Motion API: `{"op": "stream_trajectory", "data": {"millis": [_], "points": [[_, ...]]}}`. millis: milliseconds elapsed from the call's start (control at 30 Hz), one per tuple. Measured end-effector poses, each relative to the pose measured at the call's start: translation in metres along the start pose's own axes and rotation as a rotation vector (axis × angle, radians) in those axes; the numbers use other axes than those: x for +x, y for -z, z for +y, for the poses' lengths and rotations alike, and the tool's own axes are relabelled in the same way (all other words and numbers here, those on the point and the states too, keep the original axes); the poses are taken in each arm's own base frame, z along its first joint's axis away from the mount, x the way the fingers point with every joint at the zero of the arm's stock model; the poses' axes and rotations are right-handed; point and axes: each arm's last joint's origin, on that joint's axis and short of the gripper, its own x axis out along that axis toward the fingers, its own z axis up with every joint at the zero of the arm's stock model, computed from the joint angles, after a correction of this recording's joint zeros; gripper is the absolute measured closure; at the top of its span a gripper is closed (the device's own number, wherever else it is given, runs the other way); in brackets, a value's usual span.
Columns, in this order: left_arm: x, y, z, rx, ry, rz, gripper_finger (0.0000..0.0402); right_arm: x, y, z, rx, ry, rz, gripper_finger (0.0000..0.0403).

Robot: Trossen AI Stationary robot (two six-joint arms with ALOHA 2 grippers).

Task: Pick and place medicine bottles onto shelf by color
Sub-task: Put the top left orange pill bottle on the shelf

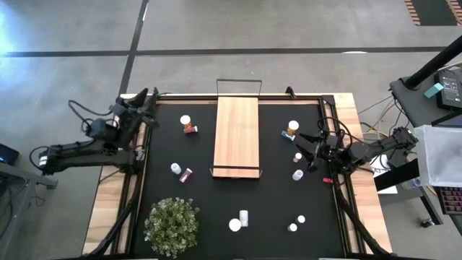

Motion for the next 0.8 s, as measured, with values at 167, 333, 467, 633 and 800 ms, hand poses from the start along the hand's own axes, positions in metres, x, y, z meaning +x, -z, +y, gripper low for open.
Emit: {"op": "stream_trajectory", "data": {"millis": [167, 333, 467, 633, 800], "points": [[0.022, -0.011, -0.016, 0.065, -0.056, 0.086, 0.0214, 0.0, 0.0, 0.0, 0.0, 0.0, 0.0, 0.0174], [0.043, -0.031, -0.027, 0.103, -0.136, 0.119, 0.0214, 0.0, 0.0, 0.0, 0.0, 0.0, 0.0, 0.0174], [0.062, -0.036, -0.036, 0.156, -0.165, 0.201, 0.0214, 0.0, 0.0, 0.0, 0.0, 0.0, 0.0, 0.0174], [0.089, -0.033, -0.039, 0.157, -0.245, 0.328, 0.0214, 0.0, 0.0, 0.0, 0.0, 0.0, 0.0, 0.0174], [0.118, -0.028, -0.032, 0.105, -0.246, 0.508, 0.0214, 0.0, 0.0, 0.0, 0.0, 0.0, 0.0, 0.0174]]}}
